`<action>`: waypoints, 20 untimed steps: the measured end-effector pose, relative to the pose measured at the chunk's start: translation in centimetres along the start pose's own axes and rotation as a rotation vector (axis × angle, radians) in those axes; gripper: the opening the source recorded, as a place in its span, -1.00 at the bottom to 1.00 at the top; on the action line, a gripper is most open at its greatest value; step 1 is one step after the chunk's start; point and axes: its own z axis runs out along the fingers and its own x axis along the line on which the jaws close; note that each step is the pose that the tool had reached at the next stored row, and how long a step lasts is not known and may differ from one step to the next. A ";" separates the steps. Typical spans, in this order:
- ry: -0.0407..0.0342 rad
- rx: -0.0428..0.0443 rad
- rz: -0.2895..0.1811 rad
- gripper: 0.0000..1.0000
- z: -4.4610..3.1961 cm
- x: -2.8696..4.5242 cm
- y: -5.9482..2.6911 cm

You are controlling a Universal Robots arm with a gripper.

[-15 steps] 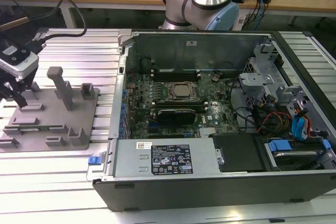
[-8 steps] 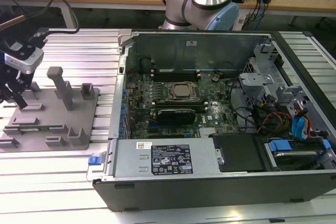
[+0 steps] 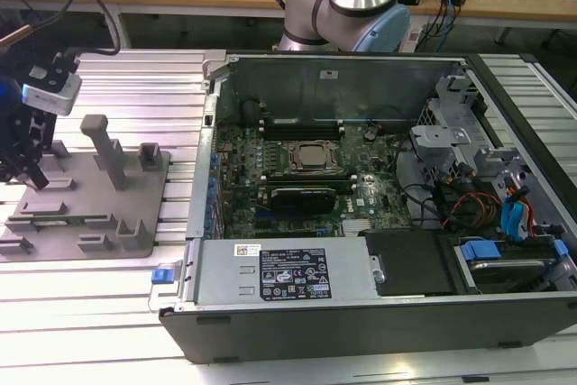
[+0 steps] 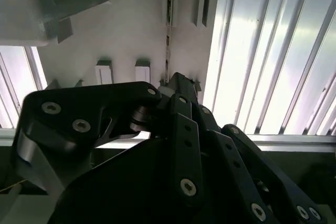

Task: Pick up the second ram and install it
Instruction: 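Pick up the second ram and move it above second insertion slot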

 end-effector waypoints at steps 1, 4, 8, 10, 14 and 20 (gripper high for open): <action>-0.0002 0.0006 -0.020 -0.84 0.06 0.00 0.00; -0.0003 0.0021 -0.078 -0.84 0.25 -0.01 0.00; -0.0007 0.0054 -0.205 -0.84 0.66 -0.02 0.00; -0.0008 0.0068 -0.256 -0.84 0.81 -0.02 0.00; -0.0011 0.0089 -0.334 -0.84 1.00 -0.03 0.00; -0.0010 0.0106 -0.334 -0.84 1.46 0.05 0.46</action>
